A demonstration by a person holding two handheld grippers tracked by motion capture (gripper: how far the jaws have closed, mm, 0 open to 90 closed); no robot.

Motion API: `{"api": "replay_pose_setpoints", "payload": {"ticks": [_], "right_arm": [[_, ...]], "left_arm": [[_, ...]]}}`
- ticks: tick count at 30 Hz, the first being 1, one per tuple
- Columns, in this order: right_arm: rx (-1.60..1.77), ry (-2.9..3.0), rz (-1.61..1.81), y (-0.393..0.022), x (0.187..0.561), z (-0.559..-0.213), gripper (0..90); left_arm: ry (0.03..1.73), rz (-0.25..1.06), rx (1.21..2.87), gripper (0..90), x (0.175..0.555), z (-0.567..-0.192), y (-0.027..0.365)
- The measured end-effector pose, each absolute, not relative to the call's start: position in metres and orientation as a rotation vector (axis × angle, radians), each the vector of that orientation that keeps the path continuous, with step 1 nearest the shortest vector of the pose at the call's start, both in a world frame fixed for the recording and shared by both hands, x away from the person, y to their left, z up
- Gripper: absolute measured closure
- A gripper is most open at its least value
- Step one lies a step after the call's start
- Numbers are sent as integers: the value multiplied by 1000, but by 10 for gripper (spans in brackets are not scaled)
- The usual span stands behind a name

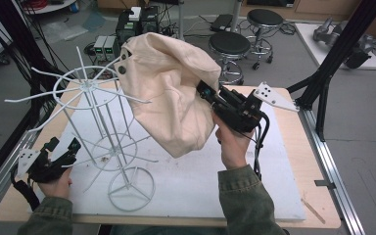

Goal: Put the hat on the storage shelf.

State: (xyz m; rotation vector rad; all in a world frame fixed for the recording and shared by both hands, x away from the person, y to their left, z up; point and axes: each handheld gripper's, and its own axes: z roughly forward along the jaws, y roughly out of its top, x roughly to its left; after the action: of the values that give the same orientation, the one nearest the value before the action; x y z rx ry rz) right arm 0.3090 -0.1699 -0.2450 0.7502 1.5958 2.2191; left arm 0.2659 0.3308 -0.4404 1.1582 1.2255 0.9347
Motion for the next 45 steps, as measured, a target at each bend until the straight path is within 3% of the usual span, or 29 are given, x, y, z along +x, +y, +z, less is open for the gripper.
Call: {"api": "replay_pose_setpoints", "payload": {"ticks": [18, 45], "right_arm": [[760, 1734, 2186, -171, 309, -293, 718], [717, 1891, 2045, -159, 308, -310, 640]], "left_arm": [[1224, 935, 1160, 229, 266, -440, 330], [1224, 933, 1160, 229, 266, -441, 330]]}}
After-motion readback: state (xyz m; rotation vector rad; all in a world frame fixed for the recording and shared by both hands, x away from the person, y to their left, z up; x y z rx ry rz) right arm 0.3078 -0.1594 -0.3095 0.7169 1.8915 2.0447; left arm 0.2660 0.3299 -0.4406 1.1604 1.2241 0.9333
